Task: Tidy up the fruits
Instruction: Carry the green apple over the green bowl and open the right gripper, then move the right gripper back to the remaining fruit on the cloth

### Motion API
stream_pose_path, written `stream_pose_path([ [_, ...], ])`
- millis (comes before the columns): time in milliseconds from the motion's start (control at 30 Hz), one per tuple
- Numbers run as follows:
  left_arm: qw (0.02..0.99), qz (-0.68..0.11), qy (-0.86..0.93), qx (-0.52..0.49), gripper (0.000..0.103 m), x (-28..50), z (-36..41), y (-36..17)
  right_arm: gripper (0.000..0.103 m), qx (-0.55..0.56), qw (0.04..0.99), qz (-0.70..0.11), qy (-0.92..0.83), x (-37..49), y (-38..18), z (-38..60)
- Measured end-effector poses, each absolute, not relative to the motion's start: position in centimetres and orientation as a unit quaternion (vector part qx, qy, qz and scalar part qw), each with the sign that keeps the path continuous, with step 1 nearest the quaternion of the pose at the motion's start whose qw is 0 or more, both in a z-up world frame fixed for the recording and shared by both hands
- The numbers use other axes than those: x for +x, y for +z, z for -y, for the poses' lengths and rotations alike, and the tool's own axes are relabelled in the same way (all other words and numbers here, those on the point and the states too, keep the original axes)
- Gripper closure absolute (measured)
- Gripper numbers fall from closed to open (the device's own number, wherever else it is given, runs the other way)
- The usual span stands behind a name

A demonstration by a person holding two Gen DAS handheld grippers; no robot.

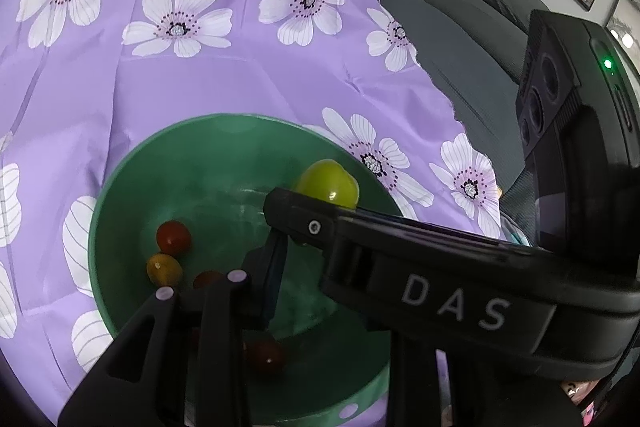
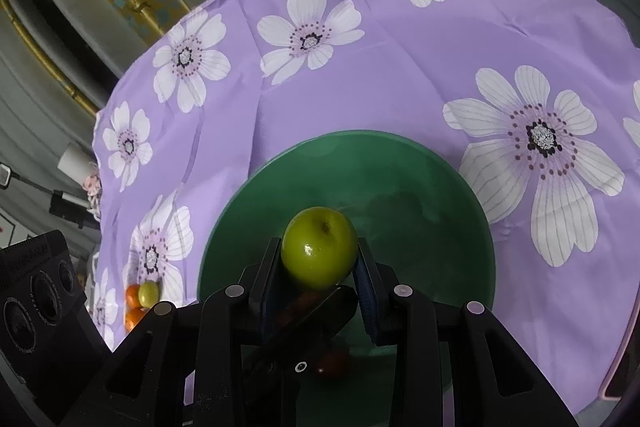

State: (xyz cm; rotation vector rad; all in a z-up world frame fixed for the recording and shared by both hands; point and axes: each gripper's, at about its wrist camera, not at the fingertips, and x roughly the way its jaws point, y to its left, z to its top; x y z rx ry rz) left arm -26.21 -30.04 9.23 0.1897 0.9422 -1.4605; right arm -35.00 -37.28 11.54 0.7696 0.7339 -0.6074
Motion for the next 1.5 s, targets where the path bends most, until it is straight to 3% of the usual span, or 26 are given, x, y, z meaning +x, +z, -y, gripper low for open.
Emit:
stream_pose_path([
  [267,0.646,-0.423,-0.630,0.084,0.070,-26.0,30.2,8.7,0.067,0.366,0.804,-0.356,-0.304,-35.2,11.0,37.8],
  [400,0.649,-0.420,-0.628,0.088,0.059,-26.0,30.0,8.8,0.066,0.364,0.803,-0.360,-0.306,-35.1,11.0,37.7],
  [533,0.654,-0.417,-0.624,0.086,0.052,-25.8,29.5,9.1,0.053,0.363,0.804,-0.356,-0.310,-35.1,11.2,37.5],
  [633,0.662,-0.412,-0.621,0.079,0.047,-25.4,28.7,9.7,0.051,0.363,0.807,-0.344,-0.314,-35.2,11.7,37.5],
  [733,0.671,-0.405,-0.618,0.068,0.042,-24.8,27.5,10.4,0.040,0.359,0.811,-0.334,-0.320,-35.3,12.2,37.3],
  [833,0.683,-0.396,-0.611,0.060,0.039,-24.2,26.2,11.3,0.036,0.353,0.815,-0.323,-0.326,-35.3,12.8,37.0],
  [1200,0.787,-0.379,-0.486,-0.002,0.032,-17.7,17.3,12.8,0.027,0.321,0.835,-0.293,-0.338,-33.8,15.0,35.0],
  [1500,0.848,-0.381,-0.367,-0.037,0.030,-11.2,8.7,13.0,0.027,0.288,0.859,-0.308,-0.292,-29.3,15.6,31.6],
])
